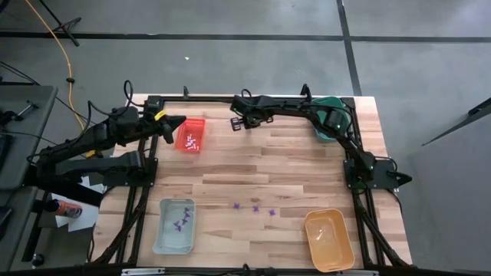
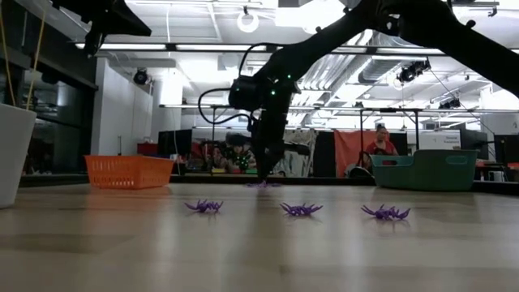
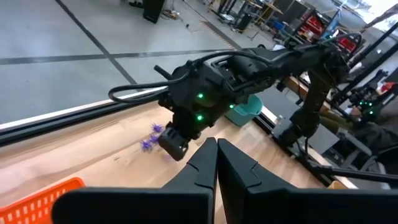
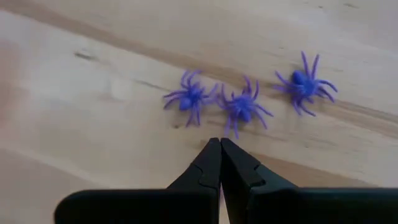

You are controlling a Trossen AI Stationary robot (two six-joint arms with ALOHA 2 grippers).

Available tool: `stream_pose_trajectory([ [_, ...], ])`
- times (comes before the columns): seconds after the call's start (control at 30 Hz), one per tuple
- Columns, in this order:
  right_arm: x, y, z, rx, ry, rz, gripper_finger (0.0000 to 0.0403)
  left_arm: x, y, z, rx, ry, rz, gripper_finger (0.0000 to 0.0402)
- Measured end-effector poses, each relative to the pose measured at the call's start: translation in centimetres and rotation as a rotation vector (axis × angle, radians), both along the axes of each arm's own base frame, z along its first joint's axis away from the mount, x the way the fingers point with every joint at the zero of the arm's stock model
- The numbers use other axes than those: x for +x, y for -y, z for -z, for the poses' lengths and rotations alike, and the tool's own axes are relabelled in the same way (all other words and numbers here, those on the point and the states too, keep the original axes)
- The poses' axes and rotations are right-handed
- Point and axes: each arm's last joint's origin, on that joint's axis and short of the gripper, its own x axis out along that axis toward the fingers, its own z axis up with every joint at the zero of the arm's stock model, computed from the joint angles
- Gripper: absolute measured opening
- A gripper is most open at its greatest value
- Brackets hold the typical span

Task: Sort Halloween decoration
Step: Put the violet hat toy into the gray bin

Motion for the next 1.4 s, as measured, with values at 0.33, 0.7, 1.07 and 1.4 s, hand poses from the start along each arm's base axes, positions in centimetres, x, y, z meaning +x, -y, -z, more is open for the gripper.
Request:
stream_pose_trajectory([
  [0.33, -0.2, -1.2, 0.1, 0.095, -0.033, -0.056, 0.0, 0.0, 0.0, 0.0, 0.008, -0.006, 0.006, 0.0],
  [0.7, 0.5, -4.7, 0.2, 0.11, -0.11, -0.22, 0.0, 0.0, 0.0, 0.0, -0.019, 0.009, 0.013, 0.0],
  [1.07, 0.4, -10.6, 0.4, 0.162, -0.269, -0.441, 0.0, 0.0, 0.0, 0.0, -0.043, 0.02, 0.006, 0.0],
  [1.4, 0.5, -16.3, -1.5, 0.099, -0.292, -0.597, 0.0, 0.0, 0.0, 0.0, -0.054, 0.026, 0.0, 0.0],
])
